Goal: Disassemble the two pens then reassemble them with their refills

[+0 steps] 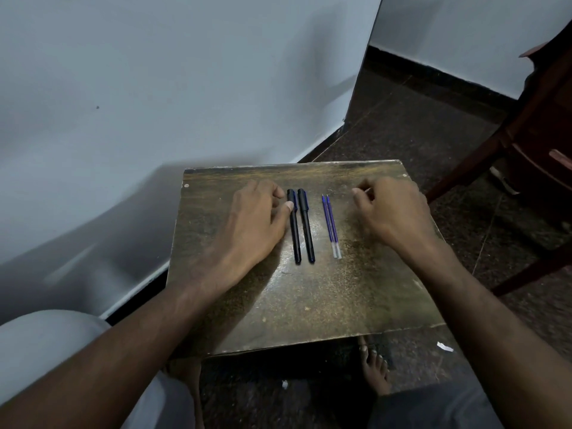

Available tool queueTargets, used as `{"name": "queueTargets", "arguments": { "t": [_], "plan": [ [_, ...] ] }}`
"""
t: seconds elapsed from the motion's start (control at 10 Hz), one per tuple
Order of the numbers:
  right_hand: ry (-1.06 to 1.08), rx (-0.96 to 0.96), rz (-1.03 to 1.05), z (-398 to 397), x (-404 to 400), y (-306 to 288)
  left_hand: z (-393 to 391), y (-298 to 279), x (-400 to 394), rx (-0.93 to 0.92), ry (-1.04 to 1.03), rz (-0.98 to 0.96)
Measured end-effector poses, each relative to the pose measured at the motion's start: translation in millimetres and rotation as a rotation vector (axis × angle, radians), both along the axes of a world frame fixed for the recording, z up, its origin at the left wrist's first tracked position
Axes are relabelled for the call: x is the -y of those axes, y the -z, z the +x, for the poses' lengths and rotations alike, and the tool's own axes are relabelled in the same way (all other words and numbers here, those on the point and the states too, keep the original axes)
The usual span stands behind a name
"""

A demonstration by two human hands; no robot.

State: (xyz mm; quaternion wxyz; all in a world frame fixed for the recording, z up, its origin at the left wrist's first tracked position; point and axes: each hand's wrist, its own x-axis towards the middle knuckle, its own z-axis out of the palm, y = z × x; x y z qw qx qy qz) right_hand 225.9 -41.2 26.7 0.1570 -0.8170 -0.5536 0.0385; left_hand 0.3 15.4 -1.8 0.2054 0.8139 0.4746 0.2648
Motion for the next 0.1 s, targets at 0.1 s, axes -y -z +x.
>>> {"name": "queueTargets", "arguments": {
  "t": [0.1],
  "plan": [
    [-0.095, 0.052, 0.010, 4.0, 0.0, 11.4, -5.9, 5.0, 6.0, -0.180, -0.031, 0.147]
  ]
}}
